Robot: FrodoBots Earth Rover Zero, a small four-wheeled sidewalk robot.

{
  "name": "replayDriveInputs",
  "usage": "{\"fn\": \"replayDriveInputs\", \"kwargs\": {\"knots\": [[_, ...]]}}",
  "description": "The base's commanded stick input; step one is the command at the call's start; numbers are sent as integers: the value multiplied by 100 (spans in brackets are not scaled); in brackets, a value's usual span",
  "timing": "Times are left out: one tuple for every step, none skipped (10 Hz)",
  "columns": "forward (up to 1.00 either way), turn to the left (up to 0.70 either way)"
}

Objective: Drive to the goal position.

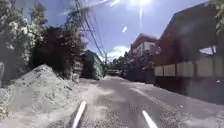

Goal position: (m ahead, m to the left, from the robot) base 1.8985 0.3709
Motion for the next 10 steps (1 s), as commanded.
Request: {"fn": "replayDriveInputs", "kwargs": {"knots": [[85, -33], [85, -34], [85, -34], [85, -34], [85, -34], [85, -25], [85, -14], [85, -2], [85, 10], [85, 15]]}}
